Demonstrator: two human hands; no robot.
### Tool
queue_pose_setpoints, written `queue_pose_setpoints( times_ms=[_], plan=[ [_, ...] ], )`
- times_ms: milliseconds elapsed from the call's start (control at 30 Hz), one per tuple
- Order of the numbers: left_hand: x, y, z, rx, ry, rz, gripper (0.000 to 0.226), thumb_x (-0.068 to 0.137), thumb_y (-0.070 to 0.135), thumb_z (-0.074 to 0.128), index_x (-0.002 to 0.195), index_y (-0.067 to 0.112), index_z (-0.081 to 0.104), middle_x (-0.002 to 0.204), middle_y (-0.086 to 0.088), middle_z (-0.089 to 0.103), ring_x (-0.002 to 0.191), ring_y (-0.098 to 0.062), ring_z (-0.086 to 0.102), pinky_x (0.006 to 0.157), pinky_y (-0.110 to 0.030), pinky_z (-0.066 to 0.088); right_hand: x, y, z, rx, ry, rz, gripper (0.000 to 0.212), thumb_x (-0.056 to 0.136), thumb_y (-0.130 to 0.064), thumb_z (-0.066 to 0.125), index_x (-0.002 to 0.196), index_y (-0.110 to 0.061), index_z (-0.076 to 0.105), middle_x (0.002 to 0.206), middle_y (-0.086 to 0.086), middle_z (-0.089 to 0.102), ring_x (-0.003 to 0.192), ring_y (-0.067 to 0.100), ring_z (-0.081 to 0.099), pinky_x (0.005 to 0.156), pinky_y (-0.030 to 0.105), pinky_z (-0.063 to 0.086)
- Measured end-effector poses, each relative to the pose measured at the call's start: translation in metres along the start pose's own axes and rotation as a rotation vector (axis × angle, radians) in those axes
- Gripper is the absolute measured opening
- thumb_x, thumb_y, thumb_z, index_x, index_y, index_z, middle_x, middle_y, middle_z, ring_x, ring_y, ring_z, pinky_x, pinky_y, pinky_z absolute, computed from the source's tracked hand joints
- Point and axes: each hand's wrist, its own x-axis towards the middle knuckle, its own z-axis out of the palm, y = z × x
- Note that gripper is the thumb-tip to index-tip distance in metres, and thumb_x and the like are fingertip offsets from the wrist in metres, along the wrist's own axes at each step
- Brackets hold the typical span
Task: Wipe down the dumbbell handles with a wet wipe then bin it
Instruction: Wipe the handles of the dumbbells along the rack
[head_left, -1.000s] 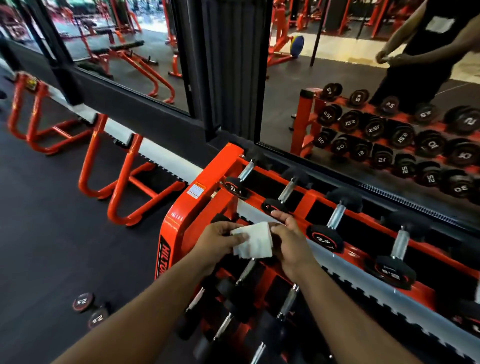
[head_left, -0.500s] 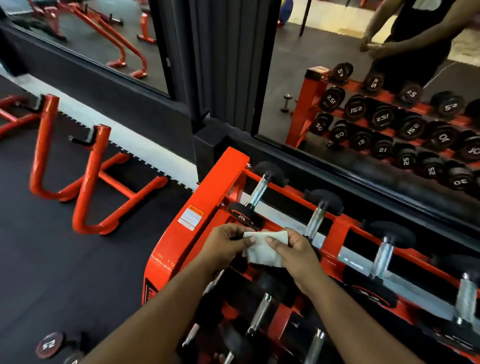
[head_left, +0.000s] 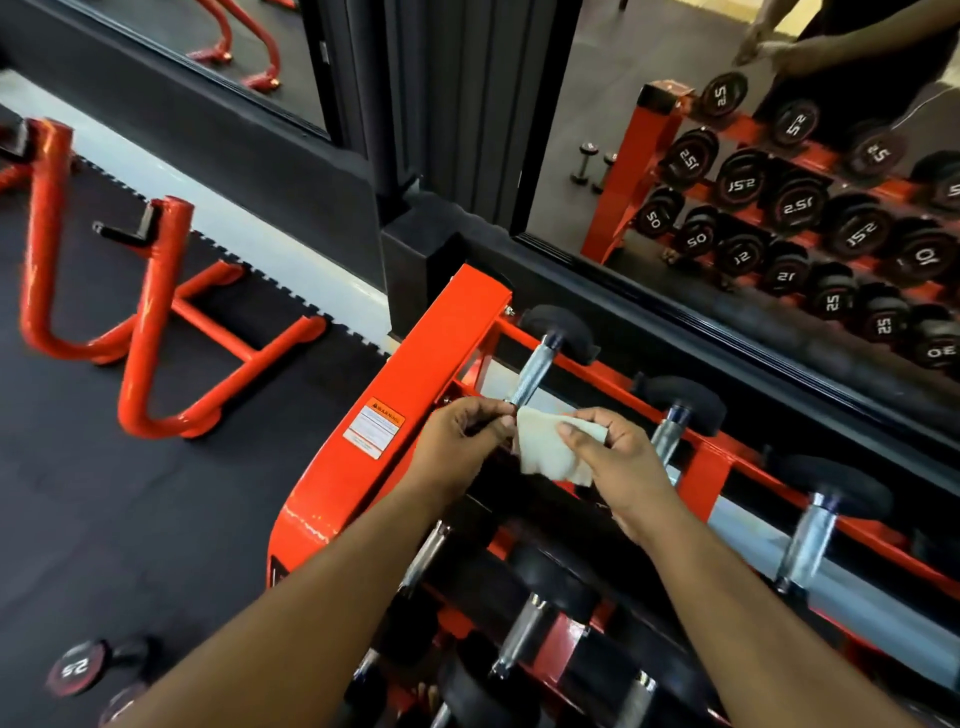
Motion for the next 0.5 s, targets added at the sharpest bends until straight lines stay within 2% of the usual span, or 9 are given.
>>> queue_pose_setpoints(
  times_ms=[67, 133, 233, 300, 367, 433, 500],
  plan=[
    [0.008, 0.002, 0.002, 0.114, 0.144, -0.008, 0.007, 0.096, 0.015, 0.071, 0.097, 0.020, 0.075, 0.090, 0.006, 0.076, 0.084, -0.006, 0.070, 0.078, -0.021, 0.052, 0.007, 0.001, -0.004, -0.014, 0.009, -0.003, 0.010, 0.096, -0.023, 0.066, 0.100, -0.029, 0.073, 0.101, 0.000, 0.073, 0.086, 0.014, 0.067, 0.062, 0.019, 0.052],
    [0.024, -0.001, 0.006, 0.272, 0.260, -0.100, 0.003, 0.098, 0.031, 0.067, 0.097, 0.029, 0.069, 0.096, 0.010, 0.071, 0.087, -0.008, 0.065, 0.075, -0.025, 0.050, 0.017, 0.003, -0.006, -0.070, 0.002, -0.025, 0.016, 0.098, -0.027, 0.063, 0.108, -0.036, 0.073, 0.109, -0.006, 0.071, 0.095, 0.012, 0.067, 0.068, 0.020, 0.053],
    [0.048, -0.001, 0.020, 0.363, 0.258, -0.331, 0.029, 0.096, 0.055, 0.053, 0.110, 0.031, 0.061, 0.118, 0.000, 0.062, 0.110, -0.026, 0.059, 0.096, -0.048, 0.051, 0.034, -0.001, -0.005, -0.187, 0.014, -0.106, 0.023, 0.100, -0.028, 0.059, 0.115, -0.039, 0.071, 0.117, -0.016, 0.068, 0.107, 0.003, 0.061, 0.085, 0.021, 0.049],
    [0.060, 0.005, 0.029, 0.358, 0.292, -0.460, 0.045, 0.097, 0.055, 0.042, 0.126, 0.025, 0.060, 0.130, -0.008, 0.059, 0.121, -0.034, 0.052, 0.106, -0.051, 0.043, 0.043, -0.009, -0.003, -0.204, 0.044, -0.162, 0.025, 0.101, -0.025, 0.056, 0.118, -0.038, 0.070, 0.119, -0.020, 0.066, 0.112, -0.004, 0.058, 0.090, 0.016, 0.045],
    [0.072, 0.003, 0.035, 0.320, 0.332, -0.543, 0.056, 0.100, 0.052, 0.033, 0.140, 0.019, 0.053, 0.139, -0.011, 0.054, 0.130, -0.038, 0.045, 0.111, -0.051, 0.036, 0.048, -0.012, -0.002, -0.225, 0.051, -0.207, 0.028, 0.103, -0.025, 0.053, 0.124, -0.036, 0.067, 0.123, -0.019, 0.064, 0.108, -0.010, 0.058, 0.087, 0.011, 0.043],
    [0.080, -0.007, 0.041, 0.159, 0.332, -0.564, 0.070, 0.090, 0.063, 0.026, 0.138, 0.020, 0.054, 0.140, -0.007, 0.056, 0.130, -0.036, 0.049, 0.113, -0.051, 0.038, 0.055, -0.006, 0.000, -0.282, -0.002, -0.241, 0.030, 0.103, -0.025, 0.052, 0.128, -0.036, 0.065, 0.126, -0.019, 0.063, 0.105, -0.015, 0.058, 0.092, 0.018, 0.048],
    [0.087, -0.024, 0.046, 0.011, 0.406, -0.554, 0.079, 0.078, 0.069, 0.027, 0.130, 0.019, 0.061, 0.135, -0.008, 0.063, 0.122, -0.034, 0.060, 0.107, -0.051, 0.048, 0.063, 0.004, 0.000, -0.368, -0.070, -0.274, 0.030, 0.103, -0.024, 0.053, 0.127, -0.036, 0.065, 0.127, -0.020, 0.064, 0.116, -0.008, 0.056, 0.104, 0.033, 0.049]
  ],
)
